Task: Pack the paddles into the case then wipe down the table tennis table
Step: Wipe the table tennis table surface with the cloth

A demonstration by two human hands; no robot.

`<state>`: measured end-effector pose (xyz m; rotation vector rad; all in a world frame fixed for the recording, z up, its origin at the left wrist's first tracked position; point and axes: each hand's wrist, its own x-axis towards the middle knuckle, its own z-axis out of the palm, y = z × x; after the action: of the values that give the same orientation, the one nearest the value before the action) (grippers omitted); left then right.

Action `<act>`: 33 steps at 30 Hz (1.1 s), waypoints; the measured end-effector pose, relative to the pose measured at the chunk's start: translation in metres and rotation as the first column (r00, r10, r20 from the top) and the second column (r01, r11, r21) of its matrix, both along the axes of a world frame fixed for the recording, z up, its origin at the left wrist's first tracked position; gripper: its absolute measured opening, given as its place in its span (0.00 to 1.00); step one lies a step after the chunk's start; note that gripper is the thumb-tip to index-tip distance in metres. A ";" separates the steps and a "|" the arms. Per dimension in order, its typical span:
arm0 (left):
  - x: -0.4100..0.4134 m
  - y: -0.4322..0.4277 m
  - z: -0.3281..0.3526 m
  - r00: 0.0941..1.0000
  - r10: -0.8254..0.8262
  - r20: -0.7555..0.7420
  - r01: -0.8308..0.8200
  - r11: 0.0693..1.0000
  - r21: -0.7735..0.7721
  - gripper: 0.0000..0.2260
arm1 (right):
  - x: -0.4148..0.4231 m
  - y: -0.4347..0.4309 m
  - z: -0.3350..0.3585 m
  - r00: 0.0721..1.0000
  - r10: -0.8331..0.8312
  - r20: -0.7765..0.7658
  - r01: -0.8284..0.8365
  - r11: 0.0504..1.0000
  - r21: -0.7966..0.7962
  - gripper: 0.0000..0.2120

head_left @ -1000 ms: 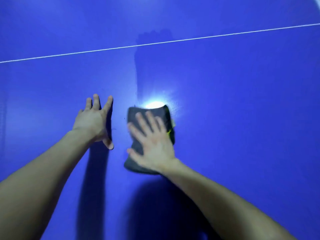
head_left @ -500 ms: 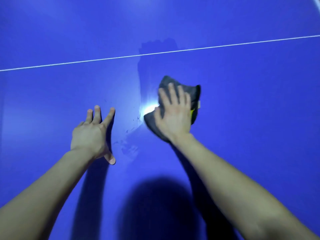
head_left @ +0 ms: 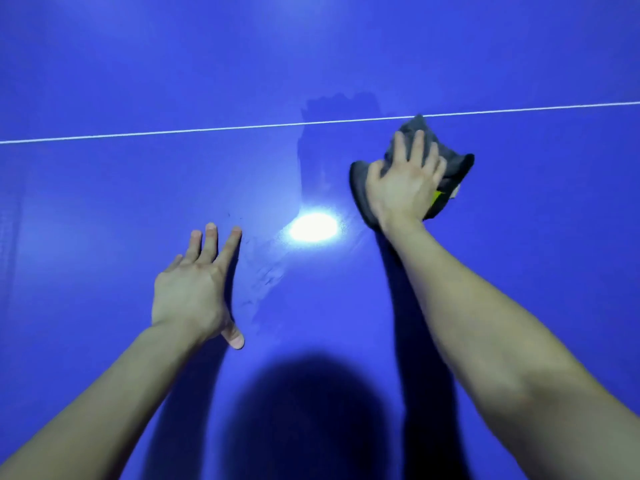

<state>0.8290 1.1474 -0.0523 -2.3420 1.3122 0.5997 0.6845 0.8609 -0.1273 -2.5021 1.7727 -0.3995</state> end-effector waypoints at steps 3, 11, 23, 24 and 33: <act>0.001 0.002 0.002 1.000 0.018 0.001 -0.018 1.000 -0.008 0.84 | 0.060 0.099 -0.001 0.886 0.463 0.020 -0.463 0.886 0.016 0.30; 0.004 0.004 0.003 0.999 0.019 -0.033 -0.019 1.000 -0.008 0.84 | 0.023 0.005 -0.005 0.869 0.491 0.062 -0.483 0.869 -0.103 0.22; -0.001 -0.001 0.006 1.000 0.028 -0.014 -0.028 1.000 0.002 0.83 | 0.162 0.093 -0.003 0.731 0.683 0.003 -0.681 0.729 0.067 0.29; -0.001 -0.001 0.006 0.999 0.029 -0.017 -0.029 1.000 0.008 0.83 | 0.155 0.083 -0.005 0.711 0.703 0.023 -0.703 0.710 0.053 0.28; 0.000 0.003 0.002 0.999 0.018 -0.028 -0.019 1.000 -0.008 0.84 | -0.033 -0.121 -0.015 0.999 -0.041 0.015 0.042 0.997 -0.069 0.29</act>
<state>0.8294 1.1502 -0.0501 -2.3633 1.3094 0.6361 0.6512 0.7399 -0.1427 -2.5050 1.8388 -0.4876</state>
